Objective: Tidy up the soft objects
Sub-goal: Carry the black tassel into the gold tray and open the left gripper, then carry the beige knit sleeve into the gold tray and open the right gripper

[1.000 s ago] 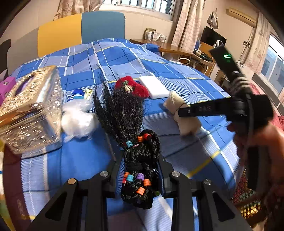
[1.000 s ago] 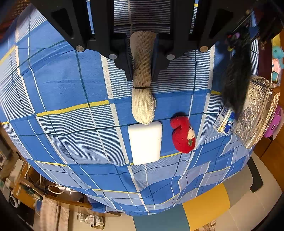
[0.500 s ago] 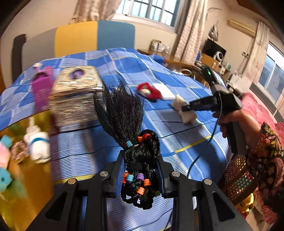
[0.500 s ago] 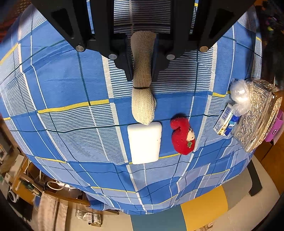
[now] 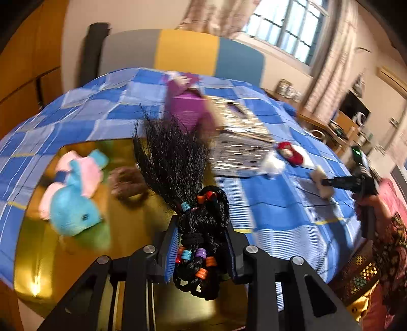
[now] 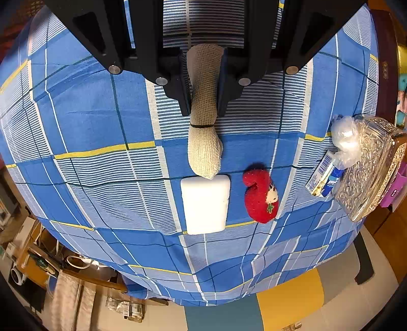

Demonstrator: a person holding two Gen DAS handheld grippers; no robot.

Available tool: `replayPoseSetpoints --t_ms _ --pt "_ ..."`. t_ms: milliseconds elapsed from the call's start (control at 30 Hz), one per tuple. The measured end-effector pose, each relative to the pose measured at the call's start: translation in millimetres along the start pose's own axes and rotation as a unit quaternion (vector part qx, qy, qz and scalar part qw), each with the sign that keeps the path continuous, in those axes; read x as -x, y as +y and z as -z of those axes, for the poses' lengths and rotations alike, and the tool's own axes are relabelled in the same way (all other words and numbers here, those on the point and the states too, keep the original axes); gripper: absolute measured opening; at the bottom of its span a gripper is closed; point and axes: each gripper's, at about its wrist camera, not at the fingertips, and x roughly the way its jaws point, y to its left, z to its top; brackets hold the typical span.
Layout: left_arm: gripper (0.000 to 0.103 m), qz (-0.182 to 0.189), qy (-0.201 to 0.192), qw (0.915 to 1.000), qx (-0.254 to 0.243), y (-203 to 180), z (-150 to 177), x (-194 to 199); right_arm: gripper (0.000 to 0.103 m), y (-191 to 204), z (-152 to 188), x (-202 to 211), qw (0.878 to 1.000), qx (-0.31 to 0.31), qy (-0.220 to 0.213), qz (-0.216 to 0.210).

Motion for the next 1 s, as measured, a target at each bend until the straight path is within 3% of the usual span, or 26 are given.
replayPoseSetpoints --t_ms 267,667,1000 --pt "0.031 -0.033 0.049 0.9962 0.064 45 -1 -27 0.020 3 0 -1 1.000 0.009 0.000 0.006" --pt "0.036 -0.106 0.082 0.9894 0.055 55 -20 -61 0.020 2 0 -2 1.000 0.008 0.000 0.005" --pt "0.040 -0.085 0.055 0.9931 0.058 47 -11 -33 0.021 5 1 4 1.000 -0.005 -0.013 -0.022"
